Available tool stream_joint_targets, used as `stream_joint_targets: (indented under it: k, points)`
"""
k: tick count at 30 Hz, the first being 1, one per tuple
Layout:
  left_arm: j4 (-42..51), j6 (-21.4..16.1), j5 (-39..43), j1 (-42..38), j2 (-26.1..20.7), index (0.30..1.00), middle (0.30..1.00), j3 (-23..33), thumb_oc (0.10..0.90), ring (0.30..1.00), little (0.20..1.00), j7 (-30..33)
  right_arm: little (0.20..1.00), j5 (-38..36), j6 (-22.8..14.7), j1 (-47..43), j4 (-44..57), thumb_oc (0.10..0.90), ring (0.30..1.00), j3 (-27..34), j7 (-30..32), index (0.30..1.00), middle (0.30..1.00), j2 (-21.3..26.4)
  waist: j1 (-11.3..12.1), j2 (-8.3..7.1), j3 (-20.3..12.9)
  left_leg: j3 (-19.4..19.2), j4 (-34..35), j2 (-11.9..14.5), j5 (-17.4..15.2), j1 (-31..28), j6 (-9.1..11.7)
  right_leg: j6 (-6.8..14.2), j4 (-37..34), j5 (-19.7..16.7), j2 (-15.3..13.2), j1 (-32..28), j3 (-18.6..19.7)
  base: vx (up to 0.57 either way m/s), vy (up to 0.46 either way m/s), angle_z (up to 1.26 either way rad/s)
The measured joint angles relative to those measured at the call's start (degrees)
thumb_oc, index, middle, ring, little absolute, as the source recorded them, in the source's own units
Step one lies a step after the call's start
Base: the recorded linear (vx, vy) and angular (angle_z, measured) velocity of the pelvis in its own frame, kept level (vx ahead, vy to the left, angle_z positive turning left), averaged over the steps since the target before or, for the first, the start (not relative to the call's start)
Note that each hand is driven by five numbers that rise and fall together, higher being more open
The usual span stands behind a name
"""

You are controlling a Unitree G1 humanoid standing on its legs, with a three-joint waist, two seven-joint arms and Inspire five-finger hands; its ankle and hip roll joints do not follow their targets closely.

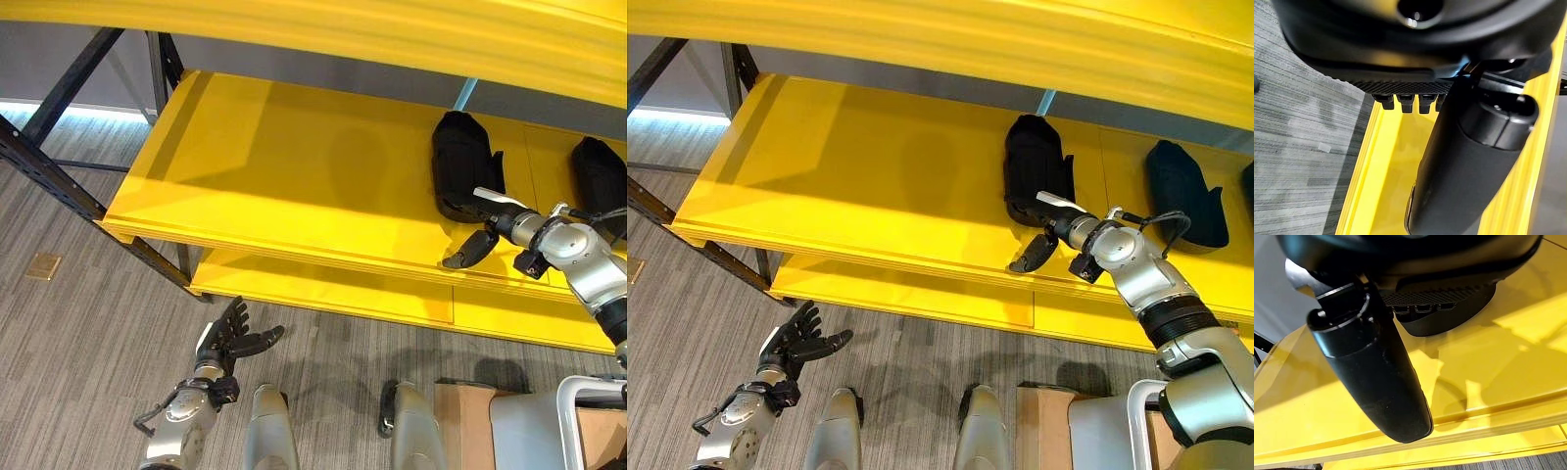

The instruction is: Move parts from the plastic box to the shelf.

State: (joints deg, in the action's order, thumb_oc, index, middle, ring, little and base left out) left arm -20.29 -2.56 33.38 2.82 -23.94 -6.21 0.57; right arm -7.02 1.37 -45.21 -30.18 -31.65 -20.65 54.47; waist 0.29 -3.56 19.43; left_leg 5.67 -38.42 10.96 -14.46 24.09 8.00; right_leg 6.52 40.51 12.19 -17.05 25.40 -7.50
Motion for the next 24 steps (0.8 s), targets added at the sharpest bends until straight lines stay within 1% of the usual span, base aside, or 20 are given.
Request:
stream_joint_targets:
  k: [7, 24]
  points:
    - [0.0, 0.1, 0.0, 0.0, 0.0, 1.000, 1.000, 0.2, 0.900, 1.000, 1.000, 0.0, 1.000, -1.1, -0.1, 2.6, 3.2, 0.900, 1.000, 1.5, -0.5, 1.000, 1.000, 0.1, -0.1, -0.18, -0.1, 0.0, -0.4, 0.0, -0.2, 0.0, 0.0, 0.0, 0.1, 0.0, 0.0, 0.0, 0.1, 0.00, 0.000, 0.00]
    - [0.0, 0.1, 0.0, -0.1, 0.0, 1.000, 1.000, 0.3, 0.900, 1.000, 1.000, 0.0, 1.000, -2.3, 0.3, 1.8, 3.5, 0.900, 1.000, 1.3, -2.1, 1.000, 1.000, 0.2, -0.1, -0.34, -0.1, 0.1, -1.0, 0.0, -0.2, 0.3, 0.0, 0.0, 0.4, -0.1, 0.0, 0.0, 0.1, 0.00, 0.000, 0.00]
